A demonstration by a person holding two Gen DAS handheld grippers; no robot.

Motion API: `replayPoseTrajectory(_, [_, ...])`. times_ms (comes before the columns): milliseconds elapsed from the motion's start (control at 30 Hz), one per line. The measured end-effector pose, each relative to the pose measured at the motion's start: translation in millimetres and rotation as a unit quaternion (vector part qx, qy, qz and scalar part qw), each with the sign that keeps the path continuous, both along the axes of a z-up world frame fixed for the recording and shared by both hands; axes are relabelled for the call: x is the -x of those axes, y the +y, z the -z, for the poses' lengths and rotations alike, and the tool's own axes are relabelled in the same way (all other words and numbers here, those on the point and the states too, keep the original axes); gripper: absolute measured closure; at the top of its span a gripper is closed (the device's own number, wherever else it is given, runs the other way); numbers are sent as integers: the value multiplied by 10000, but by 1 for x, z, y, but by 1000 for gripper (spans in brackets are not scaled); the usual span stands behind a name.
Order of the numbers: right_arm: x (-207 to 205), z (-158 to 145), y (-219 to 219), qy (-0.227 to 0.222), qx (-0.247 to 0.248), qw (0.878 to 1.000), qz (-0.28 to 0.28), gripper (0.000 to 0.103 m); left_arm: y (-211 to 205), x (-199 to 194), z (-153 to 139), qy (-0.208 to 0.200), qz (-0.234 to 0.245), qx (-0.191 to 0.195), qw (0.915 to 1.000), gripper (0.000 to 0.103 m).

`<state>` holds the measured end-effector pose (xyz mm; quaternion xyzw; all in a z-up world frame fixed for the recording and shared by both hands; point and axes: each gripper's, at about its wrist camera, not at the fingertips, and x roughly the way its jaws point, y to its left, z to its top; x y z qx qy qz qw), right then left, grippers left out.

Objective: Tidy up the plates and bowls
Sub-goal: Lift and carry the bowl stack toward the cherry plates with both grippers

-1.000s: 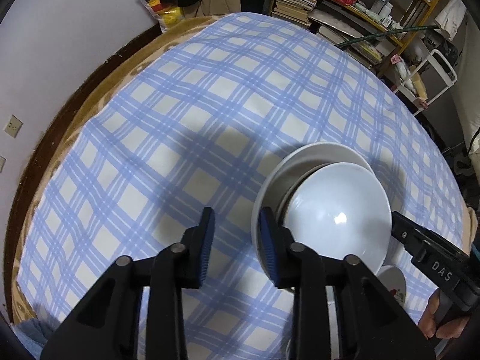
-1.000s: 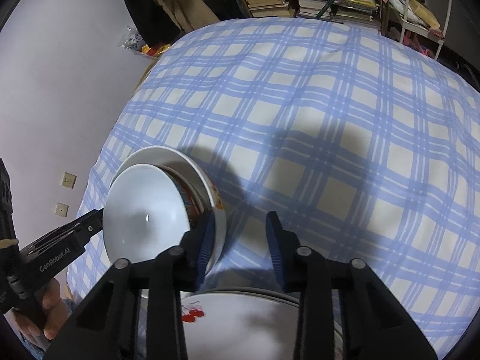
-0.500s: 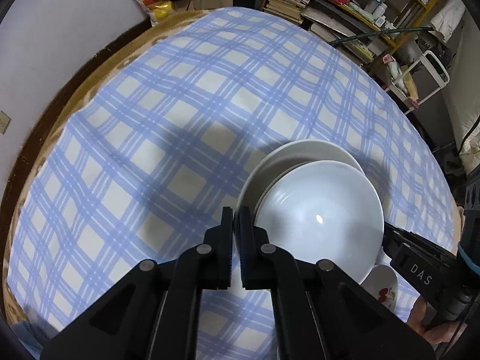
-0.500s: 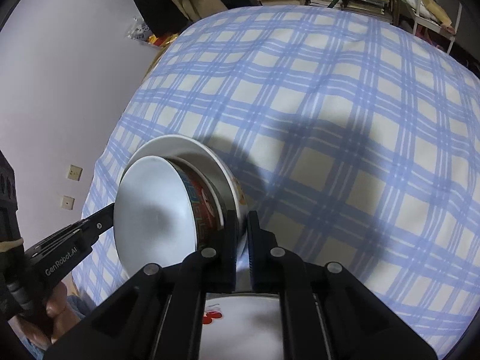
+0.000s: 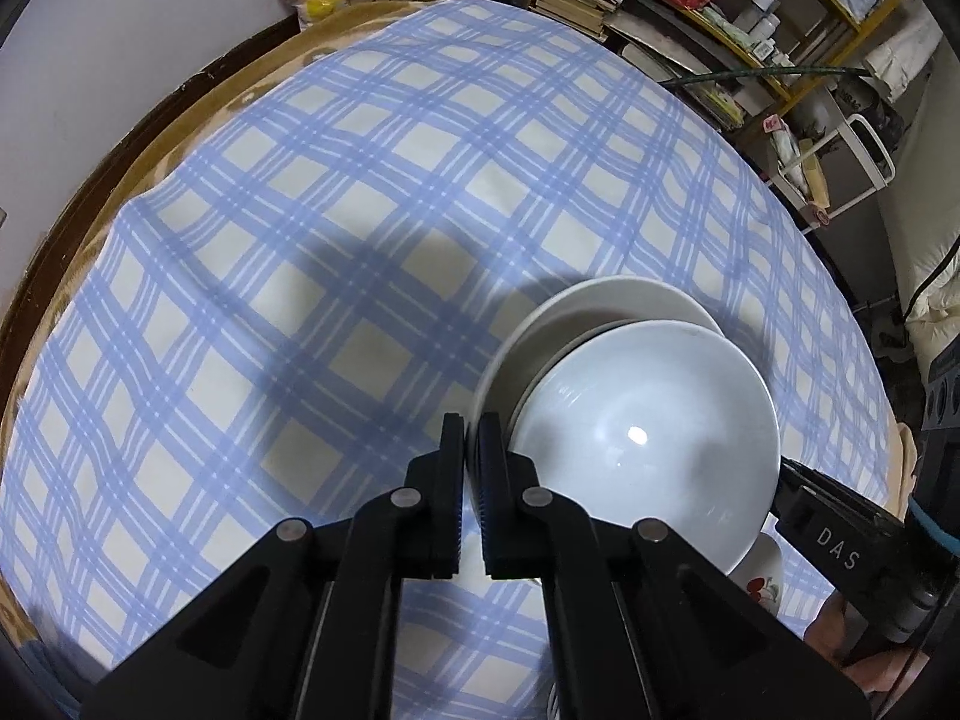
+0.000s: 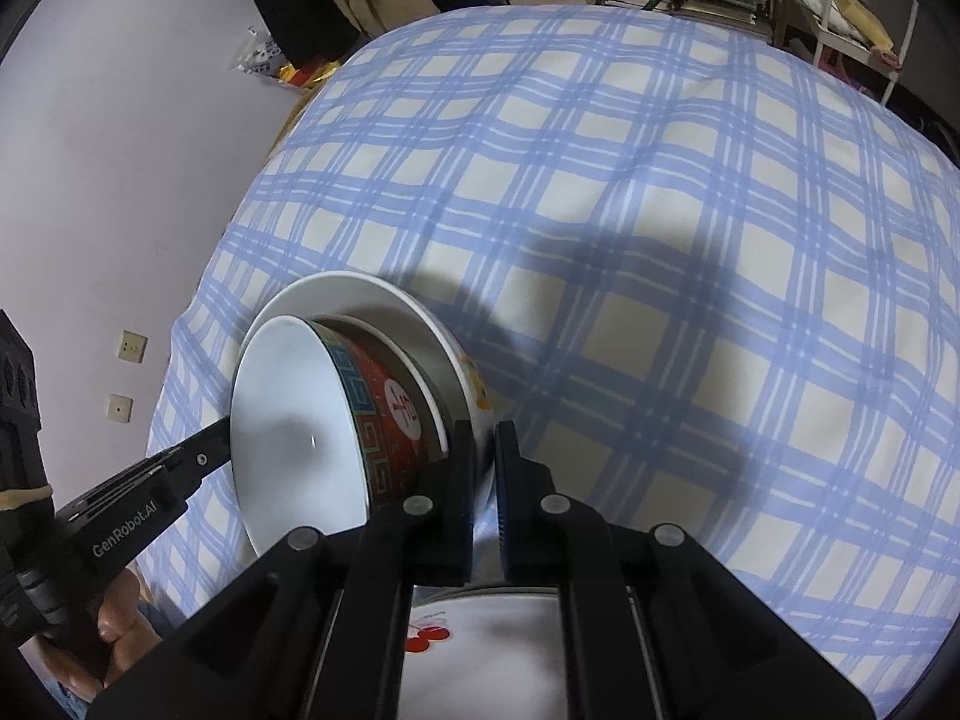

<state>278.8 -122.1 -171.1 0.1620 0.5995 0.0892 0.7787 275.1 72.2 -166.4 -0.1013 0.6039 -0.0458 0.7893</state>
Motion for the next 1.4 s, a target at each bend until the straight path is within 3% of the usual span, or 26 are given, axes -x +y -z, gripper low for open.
replayPoseTrajectory(333, [6, 0, -5, -91, -68, 9999, 117, 93, -6, 2, -2, -24, 20, -281, 9996, 100])
replayPoseTrajectory(633, [13, 0, -5, -228, -121, 9992, 321, 93, -5, 3, -2, -90, 116, -289, 9995, 100])
replayPoseTrajectory(1400, [3, -3, -1, -121, 16, 9998, 146, 93, -16, 2, -3, -26, 209, -741, 9970, 101])
